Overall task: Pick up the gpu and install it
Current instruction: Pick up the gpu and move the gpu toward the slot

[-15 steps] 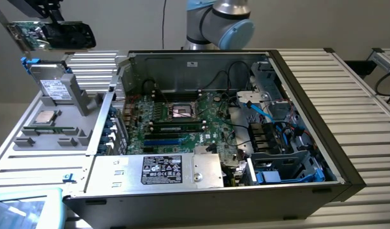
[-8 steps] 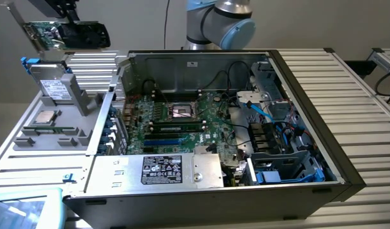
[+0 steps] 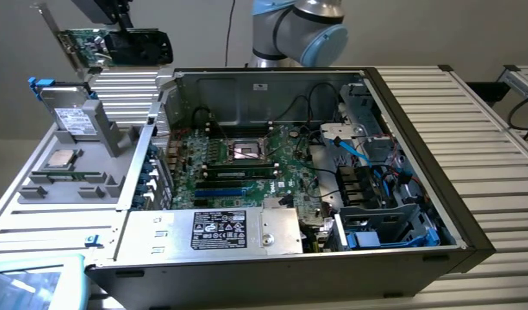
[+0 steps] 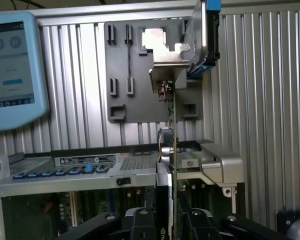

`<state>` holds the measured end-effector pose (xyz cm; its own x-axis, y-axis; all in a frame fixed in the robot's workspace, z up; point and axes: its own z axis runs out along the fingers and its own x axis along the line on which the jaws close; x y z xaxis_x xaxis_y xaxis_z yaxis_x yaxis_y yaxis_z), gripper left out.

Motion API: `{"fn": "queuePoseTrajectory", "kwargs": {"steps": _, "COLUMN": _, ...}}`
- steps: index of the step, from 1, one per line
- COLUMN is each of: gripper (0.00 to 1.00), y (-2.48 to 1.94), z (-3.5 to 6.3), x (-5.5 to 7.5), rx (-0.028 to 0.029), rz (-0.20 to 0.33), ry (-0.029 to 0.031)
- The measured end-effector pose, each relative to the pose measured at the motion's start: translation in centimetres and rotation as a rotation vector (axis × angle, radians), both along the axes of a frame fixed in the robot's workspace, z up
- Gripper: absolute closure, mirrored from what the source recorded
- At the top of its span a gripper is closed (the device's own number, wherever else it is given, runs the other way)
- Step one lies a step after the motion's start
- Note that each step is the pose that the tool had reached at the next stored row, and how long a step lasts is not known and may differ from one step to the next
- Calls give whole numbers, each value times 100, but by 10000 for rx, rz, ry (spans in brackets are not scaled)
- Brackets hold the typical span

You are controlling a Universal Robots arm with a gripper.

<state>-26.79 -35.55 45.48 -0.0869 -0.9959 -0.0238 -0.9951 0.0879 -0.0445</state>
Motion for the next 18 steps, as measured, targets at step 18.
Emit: {"fn": "queuePoseTrajectory", "kwargs": {"steps": 18, "gripper": 73, "y": 0, "z": -3, "x": 811, "rx": 106, "rz": 0, "ry": 0}}
